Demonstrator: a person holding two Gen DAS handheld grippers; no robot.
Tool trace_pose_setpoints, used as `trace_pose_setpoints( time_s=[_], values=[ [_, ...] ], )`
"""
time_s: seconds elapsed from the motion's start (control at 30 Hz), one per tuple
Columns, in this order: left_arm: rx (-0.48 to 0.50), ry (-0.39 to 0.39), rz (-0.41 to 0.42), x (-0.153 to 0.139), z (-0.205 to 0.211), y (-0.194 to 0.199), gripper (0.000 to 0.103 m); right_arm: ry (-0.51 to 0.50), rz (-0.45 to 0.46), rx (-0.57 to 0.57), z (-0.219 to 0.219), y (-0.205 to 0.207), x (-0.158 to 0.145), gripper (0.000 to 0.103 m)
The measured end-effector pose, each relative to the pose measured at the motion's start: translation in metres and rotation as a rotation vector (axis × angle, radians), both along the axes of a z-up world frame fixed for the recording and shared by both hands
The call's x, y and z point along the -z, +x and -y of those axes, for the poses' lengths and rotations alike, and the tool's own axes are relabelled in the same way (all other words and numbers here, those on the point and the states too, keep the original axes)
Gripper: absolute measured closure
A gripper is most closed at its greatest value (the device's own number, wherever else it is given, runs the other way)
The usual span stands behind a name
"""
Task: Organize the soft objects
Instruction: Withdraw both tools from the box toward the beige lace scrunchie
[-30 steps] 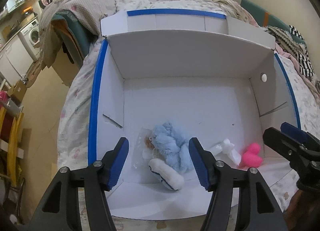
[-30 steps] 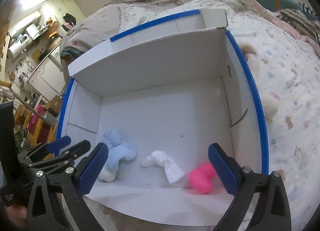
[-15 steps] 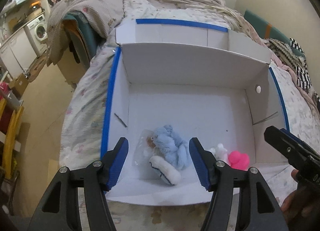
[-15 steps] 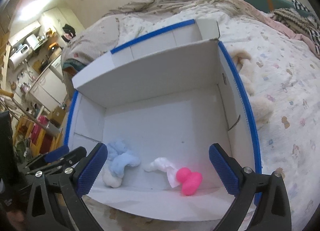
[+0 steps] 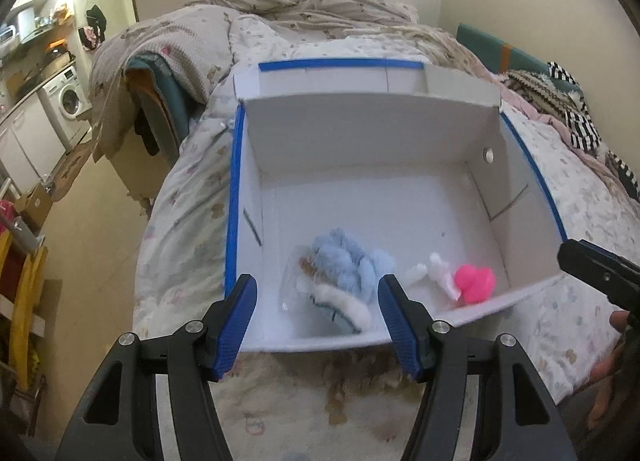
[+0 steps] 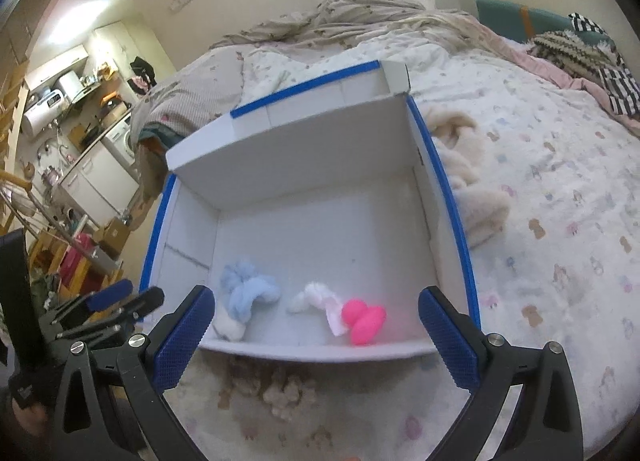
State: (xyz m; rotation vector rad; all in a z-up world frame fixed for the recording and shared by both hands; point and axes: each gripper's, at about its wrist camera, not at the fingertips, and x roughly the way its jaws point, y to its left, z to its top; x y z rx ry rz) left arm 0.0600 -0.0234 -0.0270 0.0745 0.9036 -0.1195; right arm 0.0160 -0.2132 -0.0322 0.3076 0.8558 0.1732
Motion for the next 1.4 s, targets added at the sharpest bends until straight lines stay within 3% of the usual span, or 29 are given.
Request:
trace_pose_setpoints(
  time_s=[0.23,0.33,0.43,0.6,0.73,1.1,1.2,1.33,1.4],
  values=[
    [-0.076,0.053,-0.116,0.022,-0.014,-0.014,0.043,0.007,-0.080,-0.043,-0.005,-0.017,0.015,0.000],
    [-0.088,0.039,-0.150,0.030,-0.017,-0.016,0.043,-0.010,-0.120,-0.050,-0.011,-0.017,0.023,0.000],
    [-0.076,-0.047,-0.187,0.038,-0.024,-0.018,0.043,-0.013,-0.170,-0.055,-0.013,-0.015,0.033,0.000],
    [-0.162,0.026,-0.239,0.058,-0.033,-0.020,0.043,-0.044,-0.249,-0.010,-0.006,-0.012,0.050,0.000],
    [-0.200,-0.007,-0.302,0.070,-0.043,-0.020,0.043,-0.019,-0.290,0.011,0.000,-0.012,0.058,0.000],
    [-0.127,-0.069,-0.397,0.095,-0.016,0.000,0.044,0.007,-0.359,0.005,-0.008,0.000,0.075,0.000],
    [-0.129,-0.083,-0.404,0.106,-0.009,0.008,0.056,-0.001,-0.365,-0.003,-0.010,0.003,0.078,0.000],
    [-0.117,-0.093,-0.486,0.128,0.001,0.020,0.058,0.009,-0.376,-0.007,-0.009,0.007,0.081,0.000],
    [-0.130,-0.104,-0.511,0.136,0.001,0.023,0.069,0.007,-0.383,-0.009,-0.009,0.008,0.083,0.000]
  ],
)
